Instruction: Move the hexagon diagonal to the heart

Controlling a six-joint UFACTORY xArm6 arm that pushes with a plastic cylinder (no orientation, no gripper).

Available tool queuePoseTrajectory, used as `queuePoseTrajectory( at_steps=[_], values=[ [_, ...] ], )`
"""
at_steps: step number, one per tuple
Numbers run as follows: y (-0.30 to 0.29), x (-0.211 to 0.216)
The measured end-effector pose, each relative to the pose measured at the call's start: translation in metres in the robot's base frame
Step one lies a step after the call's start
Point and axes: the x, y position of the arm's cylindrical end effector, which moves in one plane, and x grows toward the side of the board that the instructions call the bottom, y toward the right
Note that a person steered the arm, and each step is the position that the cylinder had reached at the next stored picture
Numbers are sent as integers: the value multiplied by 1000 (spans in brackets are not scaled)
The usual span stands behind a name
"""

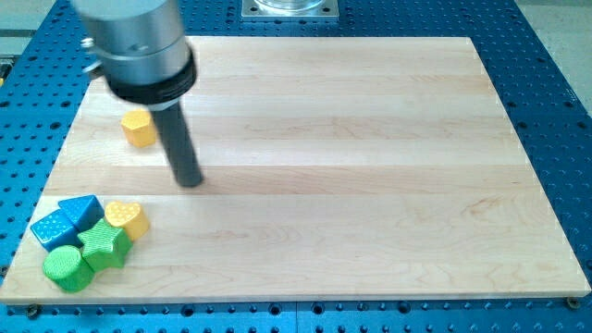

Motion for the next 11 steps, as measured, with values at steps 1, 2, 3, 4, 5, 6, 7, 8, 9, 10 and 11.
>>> queuePoseTrajectory(
  at_steps=[1,2,3,4,5,6,7,8,9,10,11],
  values=[
    [17,-22],
    [11,-84],
    [-30,-100],
    [-77,-102],
    [-107,-90],
    [-97,-26],
    [-57,-36],
    [-32,-83],
    [-10,-113],
    [-7,-67],
    [-24,-21]
  ],
)
